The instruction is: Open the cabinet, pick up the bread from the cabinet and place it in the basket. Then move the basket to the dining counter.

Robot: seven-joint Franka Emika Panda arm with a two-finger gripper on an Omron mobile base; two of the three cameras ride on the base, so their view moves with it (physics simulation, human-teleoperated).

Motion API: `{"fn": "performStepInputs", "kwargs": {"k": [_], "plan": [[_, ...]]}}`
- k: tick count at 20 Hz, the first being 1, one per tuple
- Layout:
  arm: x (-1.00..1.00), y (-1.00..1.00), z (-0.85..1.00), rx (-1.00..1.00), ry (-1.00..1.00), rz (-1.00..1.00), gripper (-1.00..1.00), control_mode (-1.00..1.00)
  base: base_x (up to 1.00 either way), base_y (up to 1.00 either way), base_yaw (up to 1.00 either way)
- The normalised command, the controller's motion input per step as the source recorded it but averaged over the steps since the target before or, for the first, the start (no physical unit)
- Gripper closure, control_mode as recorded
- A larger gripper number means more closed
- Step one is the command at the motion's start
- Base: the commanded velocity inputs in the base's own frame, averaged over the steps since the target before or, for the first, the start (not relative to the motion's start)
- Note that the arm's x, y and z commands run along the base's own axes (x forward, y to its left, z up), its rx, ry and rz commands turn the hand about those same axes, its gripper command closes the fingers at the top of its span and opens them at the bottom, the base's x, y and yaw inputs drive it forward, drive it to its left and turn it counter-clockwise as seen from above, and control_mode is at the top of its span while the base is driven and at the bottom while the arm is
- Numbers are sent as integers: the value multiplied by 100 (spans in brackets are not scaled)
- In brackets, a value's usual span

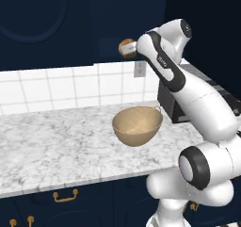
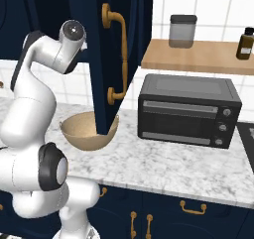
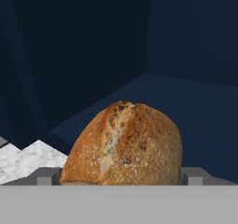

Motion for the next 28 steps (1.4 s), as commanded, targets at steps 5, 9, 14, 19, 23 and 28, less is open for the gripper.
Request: {"fn": "performStepInputs", "kwargs": {"k": [5, 9, 14, 19, 23, 28], "plan": [[-100, -11, 0, 8, 0, -5, 100, -100, 0, 0, 0], [-100, -2, -15, 11, 0, -21, 100, -100, 0, 0, 0], [-100, 0, -18, 7, 13, -27, 100, -100, 0, 0, 0], [-6, -2, -78, 8, 39, -24, 100, -100, 0, 0, 0], [24, 0, -100, 14, 34, -11, 100, -100, 0, 0, 0], [92, 0, -84, 11, 3, -2, 100, -100, 0, 0, 0]]}}
